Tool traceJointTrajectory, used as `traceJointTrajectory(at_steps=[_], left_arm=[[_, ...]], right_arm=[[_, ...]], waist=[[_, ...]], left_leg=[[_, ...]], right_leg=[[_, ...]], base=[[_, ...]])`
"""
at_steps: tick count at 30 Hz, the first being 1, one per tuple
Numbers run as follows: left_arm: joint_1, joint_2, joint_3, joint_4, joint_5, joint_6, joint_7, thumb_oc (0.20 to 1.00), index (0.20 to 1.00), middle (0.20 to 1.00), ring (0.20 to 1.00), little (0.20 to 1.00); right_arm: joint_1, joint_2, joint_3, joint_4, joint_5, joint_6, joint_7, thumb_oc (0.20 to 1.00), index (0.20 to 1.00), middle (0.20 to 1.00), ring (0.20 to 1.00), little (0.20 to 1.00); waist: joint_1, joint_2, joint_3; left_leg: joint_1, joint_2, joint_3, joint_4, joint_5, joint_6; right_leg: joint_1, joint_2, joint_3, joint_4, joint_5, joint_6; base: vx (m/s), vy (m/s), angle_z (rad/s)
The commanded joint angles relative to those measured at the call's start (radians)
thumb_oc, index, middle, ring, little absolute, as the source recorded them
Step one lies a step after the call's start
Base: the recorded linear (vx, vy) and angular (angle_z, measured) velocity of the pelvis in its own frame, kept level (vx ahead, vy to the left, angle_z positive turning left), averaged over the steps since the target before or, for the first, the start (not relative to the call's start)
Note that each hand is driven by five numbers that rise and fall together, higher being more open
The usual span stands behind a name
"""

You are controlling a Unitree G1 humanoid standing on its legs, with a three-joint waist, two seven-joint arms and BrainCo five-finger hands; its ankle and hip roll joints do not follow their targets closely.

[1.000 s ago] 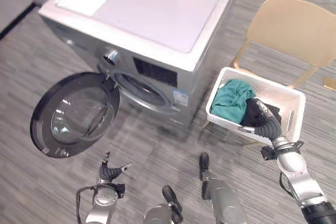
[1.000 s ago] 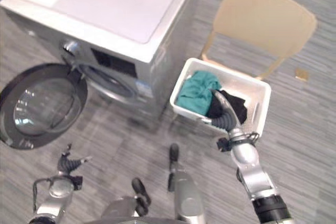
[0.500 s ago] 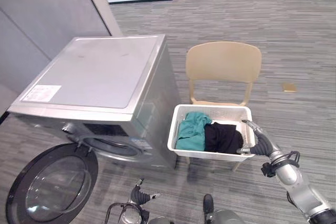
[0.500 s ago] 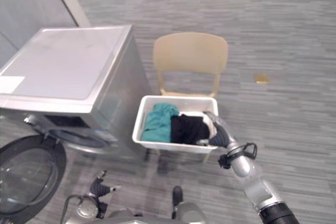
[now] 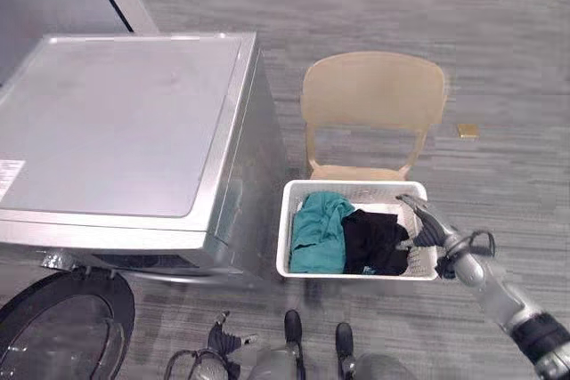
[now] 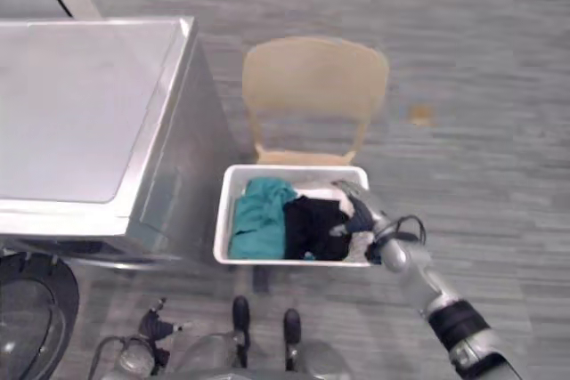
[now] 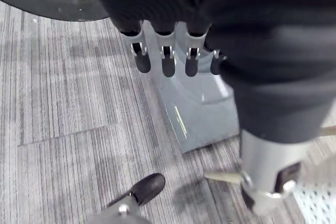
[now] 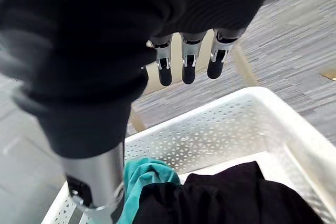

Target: Grab the laundry basket,head to the washer,open it,put in the laundry and shut it.

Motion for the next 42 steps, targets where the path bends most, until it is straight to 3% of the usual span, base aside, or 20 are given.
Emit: traceJointTrajectory(at_steps=[1, 9, 12, 18, 19, 20, 31, 35, 42], left_arm=[[-0.012, 0.058, -0.006, -0.038, -0.006, -0.030, 0.043, 1.000, 1.000, 1.000, 1.000, 1.000], [-0.121, 0.076, -0.048, -0.035, -0.082, -0.056, 0.106, 1.000, 1.000, 1.000, 1.000, 1.000], [-0.155, 0.095, -0.064, -0.043, -0.114, -0.068, 0.117, 1.000, 1.000, 1.000, 1.000, 1.000], [-0.199, 0.117, -0.084, -0.055, -0.134, -0.067, 0.121, 1.000, 1.000, 1.000, 1.000, 1.000], [-0.206, 0.122, -0.085, -0.062, -0.135, -0.067, 0.122, 1.000, 1.000, 1.000, 1.000, 1.000], [-0.209, 0.124, -0.086, -0.063, -0.135, -0.066, 0.118, 1.000, 1.000, 1.000, 1.000, 1.000], [-0.185, 0.108, -0.060, -0.089, -0.118, -0.036, 0.088, 1.000, 1.000, 1.000, 1.000, 1.000], [-0.120, 0.089, -0.012, -0.138, -0.100, -0.013, 0.066, 1.000, 1.000, 1.000, 1.000, 1.000], [-0.053, 0.073, 0.030, -0.161, -0.094, 0.006, 0.054, 1.000, 1.000, 1.000, 1.000, 1.000]], right_arm=[[-0.073, -0.017, 0.047, 0.007, -0.089, -0.007, -0.049, 1.000, 1.000, 1.000, 1.000, 1.000], [-0.408, 0.127, 0.263, 0.342, -0.150, 0.051, -0.134, 1.000, 1.000, 1.000, 1.000, 1.000], [-0.501, 0.148, 0.291, 0.496, -0.125, 0.079, -0.165, 1.000, 1.000, 1.000, 1.000, 1.000], [-0.531, 0.150, 0.289, 0.645, -0.071, 0.101, -0.175, 1.000, 1.000, 1.000, 1.000, 1.000], [-0.525, 0.149, 0.278, 0.650, -0.053, 0.104, -0.171, 0.492, 0.492, 0.492, 0.492, 0.492], [-0.512, 0.151, 0.267, 0.645, -0.035, 0.104, -0.167, 0.200, 0.200, 0.200, 0.200, 0.200], [-0.286, 0.137, 0.058, 0.346, 0.154, 0.069, -0.160, 0.200, 0.200, 0.200, 0.200, 0.200], [-0.069, 0.188, -0.139, 0.078, 0.335, 0.011, -0.126, 0.200, 0.200, 0.200, 0.200, 0.200], [0.043, 0.232, -0.236, -0.154, 0.485, -0.041, -0.056, 0.200, 0.200, 0.200, 0.200, 0.200]], waist=[[0.053, -0.033, -0.013], [0.151, -0.019, 0.104], [0.183, -0.012, 0.132], [0.207, -0.008, 0.161], [0.209, -0.008, 0.162], [0.209, -0.009, 0.162], [0.167, -0.026, 0.141], [0.119, -0.045, 0.082], [0.079, -0.059, 0.011]], left_leg=[[-0.101, 0.015, 0.015, 0.145, -0.120, -0.026], [-0.260, 0.000, -0.038, 0.136, -0.057, -0.028], [-0.326, -0.002, -0.066, 0.136, -0.033, -0.039], [-0.363, -0.005, -0.102, 0.128, -0.009, -0.053], [-0.365, -0.006, -0.110, 0.124, -0.004, -0.056], [-0.364, -0.007, -0.114, 0.120, -0.002, -0.057], [-0.295, 0.002, -0.098, 0.105, -0.018, -0.060], [-0.200, 0.008, -0.066, 0.105, -0.054, -0.050], [-0.111, 0.005, -0.040, 0.115, -0.099, -0.025]], right_leg=[[-0.063, -0.146, -0.007, 0.118, -0.132, 0.143], [-0.222, -0.156, -0.056, 0.155, -0.092, 0.144], [-0.280, -0.160, -0.087, 0.170, -0.088, 0.139], [-0.306, -0.166, -0.123, 0.186, -0.096, 0.135], [-0.303, -0.165, -0.130, 0.184, -0.097, 0.134], [-0.302, -0.165, -0.133, 0.184, -0.098, 0.134], [-0.239, -0.158, -0.126, 0.151, -0.098, 0.131], [-0.151, -0.159, -0.117, 0.128, -0.103, 0.140], [-0.073, -0.164, -0.099, 0.114, -0.104, 0.153]], base=[[-0.15, 0.119, -0.03], [-0.13, 0.013, 0.21], [-0.12, -0.054, 0.31], [-0.05, -0.047, 0.24], [-0.02, -0.052, 0.23], [-0.02, -0.063, 0.25], [-0.01, -0.015, 0.04], [0.08, 0.006, -0.22], [0.09, 0.037, -0.17]])
